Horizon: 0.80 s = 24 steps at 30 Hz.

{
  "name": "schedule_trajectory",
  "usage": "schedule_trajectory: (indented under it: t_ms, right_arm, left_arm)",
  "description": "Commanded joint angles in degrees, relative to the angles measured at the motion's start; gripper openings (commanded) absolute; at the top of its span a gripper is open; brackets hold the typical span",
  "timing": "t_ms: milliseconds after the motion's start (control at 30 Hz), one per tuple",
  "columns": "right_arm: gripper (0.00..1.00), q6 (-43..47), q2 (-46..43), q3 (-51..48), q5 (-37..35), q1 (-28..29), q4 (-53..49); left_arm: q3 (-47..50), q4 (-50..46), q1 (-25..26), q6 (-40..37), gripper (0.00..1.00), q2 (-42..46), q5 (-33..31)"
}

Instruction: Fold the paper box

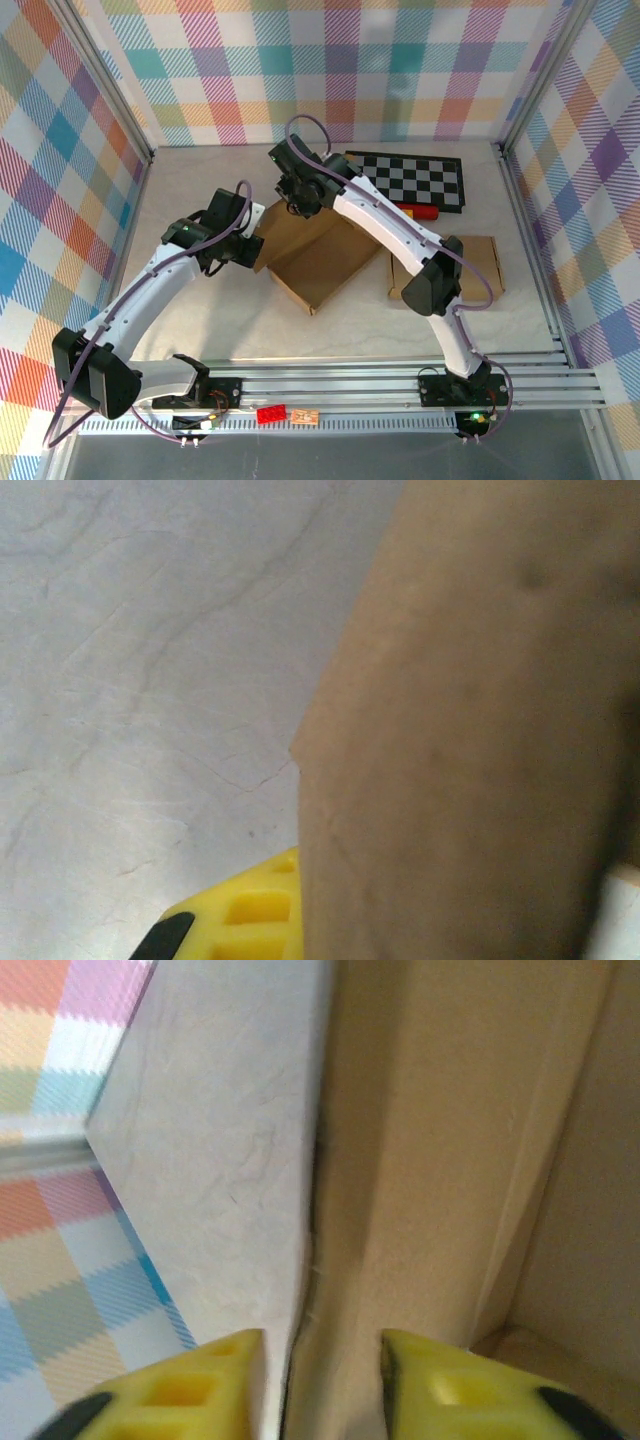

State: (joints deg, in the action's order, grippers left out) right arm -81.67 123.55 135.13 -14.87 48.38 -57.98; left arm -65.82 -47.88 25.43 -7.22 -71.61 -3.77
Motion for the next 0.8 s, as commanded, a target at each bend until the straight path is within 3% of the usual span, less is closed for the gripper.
schedule_trajectory:
  t_ms: [0,67,233,333,467,567,667,767]
  right_arm:
    - [0.46,20.44,-5.74,-3.37,5.84,-2.71,6.75]
    - [0.56,32.05,-9.68,-7.69,11.56,-4.88,11.77]
    - [0.60,53.37,-20.87,-21.15,26.10,-11.92,23.41]
    - [0.62,61.60,-24.14,-24.48,32.87,-18.42,22.70]
    - [0.61,72.28,-25.68,-28.46,36.32,-26.23,19.18]
    - [0.61,81.85,-27.07,-35.38,40.99,-30.71,22.16]
    - [0.63,93.94,-28.10,-43.00,46.43,-33.29,26.45]
    - [0.66,104.85,-27.72,-48.59,46.82,-33.86,28.94]
  left_arm:
    - [-1.20,-1.16,-0.02,-6.07,0.00,1.40,-1.36]
    - [-1.30,-1.44,-0.82,-10.07,0.00,1.76,0.47]
    - [-1.55,-2.29,-2.94,-19.81,0.00,0.75,6.31]
    - [-2.32,-2.54,-4.17,-24.85,0.00,-0.47,7.59]
    - [-4.58,-2.26,-7.05,-29.90,0.00,-2.77,8.99]
    - [-6.33,-1.96,-8.79,-32.32,0.00,-4.74,10.53]
    - [-7.94,-1.65,-9.97,-33.47,0.00,-6.96,10.80]
    - [-9.02,-1.04,-11.51,-33.82,0.00,-8.30,12.23]
